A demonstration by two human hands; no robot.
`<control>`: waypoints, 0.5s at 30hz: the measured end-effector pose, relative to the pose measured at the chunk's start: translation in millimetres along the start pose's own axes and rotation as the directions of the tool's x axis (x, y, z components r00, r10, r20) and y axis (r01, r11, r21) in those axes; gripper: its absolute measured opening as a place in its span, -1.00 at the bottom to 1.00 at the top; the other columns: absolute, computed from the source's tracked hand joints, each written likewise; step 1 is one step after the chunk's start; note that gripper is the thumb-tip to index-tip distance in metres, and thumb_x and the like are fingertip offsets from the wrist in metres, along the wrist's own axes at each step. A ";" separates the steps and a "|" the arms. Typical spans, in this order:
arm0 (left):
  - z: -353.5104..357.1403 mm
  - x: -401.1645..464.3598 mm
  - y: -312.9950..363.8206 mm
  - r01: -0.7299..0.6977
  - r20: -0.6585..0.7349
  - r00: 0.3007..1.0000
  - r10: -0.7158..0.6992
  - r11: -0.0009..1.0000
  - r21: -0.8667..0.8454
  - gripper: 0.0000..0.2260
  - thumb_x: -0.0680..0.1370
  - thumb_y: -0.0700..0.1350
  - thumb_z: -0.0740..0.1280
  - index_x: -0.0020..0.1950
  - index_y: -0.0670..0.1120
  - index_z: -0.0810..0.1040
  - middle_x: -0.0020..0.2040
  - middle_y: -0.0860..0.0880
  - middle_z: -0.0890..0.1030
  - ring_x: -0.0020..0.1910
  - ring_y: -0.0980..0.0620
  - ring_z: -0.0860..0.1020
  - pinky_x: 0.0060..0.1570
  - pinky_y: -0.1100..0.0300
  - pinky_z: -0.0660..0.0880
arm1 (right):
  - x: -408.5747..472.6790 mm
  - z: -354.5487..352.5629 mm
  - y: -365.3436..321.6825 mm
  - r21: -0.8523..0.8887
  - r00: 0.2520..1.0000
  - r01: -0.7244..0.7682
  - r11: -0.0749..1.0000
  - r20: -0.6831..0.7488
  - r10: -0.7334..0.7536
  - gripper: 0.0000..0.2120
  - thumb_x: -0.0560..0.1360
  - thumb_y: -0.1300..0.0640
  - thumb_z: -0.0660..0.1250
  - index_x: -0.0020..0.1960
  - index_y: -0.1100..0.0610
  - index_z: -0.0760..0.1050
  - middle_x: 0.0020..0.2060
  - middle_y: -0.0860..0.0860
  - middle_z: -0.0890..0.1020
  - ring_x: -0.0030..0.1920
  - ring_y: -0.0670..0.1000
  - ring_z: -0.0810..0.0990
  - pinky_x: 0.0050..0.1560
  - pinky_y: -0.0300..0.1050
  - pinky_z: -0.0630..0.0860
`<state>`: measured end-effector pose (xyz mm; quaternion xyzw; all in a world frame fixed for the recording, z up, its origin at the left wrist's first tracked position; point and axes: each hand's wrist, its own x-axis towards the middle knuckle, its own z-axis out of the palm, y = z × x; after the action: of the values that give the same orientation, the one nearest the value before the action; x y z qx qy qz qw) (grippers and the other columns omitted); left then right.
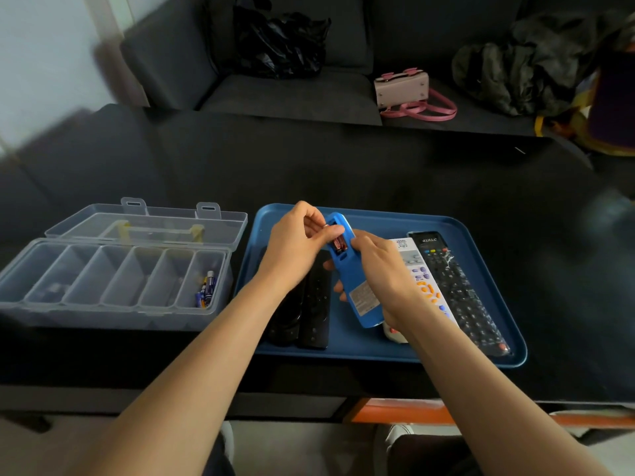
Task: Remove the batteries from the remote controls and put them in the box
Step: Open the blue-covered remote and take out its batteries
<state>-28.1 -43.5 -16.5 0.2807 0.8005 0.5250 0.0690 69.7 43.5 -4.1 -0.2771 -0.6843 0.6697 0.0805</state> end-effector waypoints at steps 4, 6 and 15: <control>0.9 0.1 3.2 0.062 -0.025 0.998 -0.066 0.989 -0.135 -0.88 0.47 -0.10 0.40 -0.11 -0.03 0.46 -0.16 0.07 0.53 -0.12 0.14 0.52 -0.10 0.30 0.48 | 1.2 -0.1 0.8 0.017 1.000 0.000 1.000 0.008 0.000 -0.75 0.65 0.13 0.02 0.06 0.12 0.47 -0.18 0.17 0.62 -0.42 0.03 0.55 -0.43 -0.15 0.52; -0.9 -0.8 7.8 0.067 -0.050 0.996 -0.080 0.973 -0.223 -0.94 0.51 -0.14 0.34 -0.05 -0.06 0.48 -0.14 0.05 0.56 -0.10 0.17 0.56 -0.05 0.28 0.51 | 2.5 -1.0 -0.4 0.048 1.000 -0.009 0.999 0.008 0.009 -0.75 0.65 0.13 0.02 0.09 0.14 0.46 -0.16 0.20 0.62 -0.42 0.05 0.55 -0.42 -0.13 0.53; -5.1 -2.5 7.6 -0.249 0.023 0.968 0.250 0.943 0.221 -0.83 0.49 -0.12 0.38 0.05 -0.12 0.60 -0.12 0.00 0.40 -0.31 0.24 0.38 -0.28 0.54 0.34 | 3.1 -5.3 -3.5 0.187 0.997 -0.058 0.981 0.069 0.046 -0.72 0.64 0.11 0.05 0.08 0.21 0.49 -0.13 0.25 0.63 -0.43 0.06 0.55 -0.42 -0.12 0.51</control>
<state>-25.2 -46.6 -8.1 0.3842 0.8125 0.4373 -0.0319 68.8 49.8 -1.1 -0.2643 -0.6126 0.7419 0.0669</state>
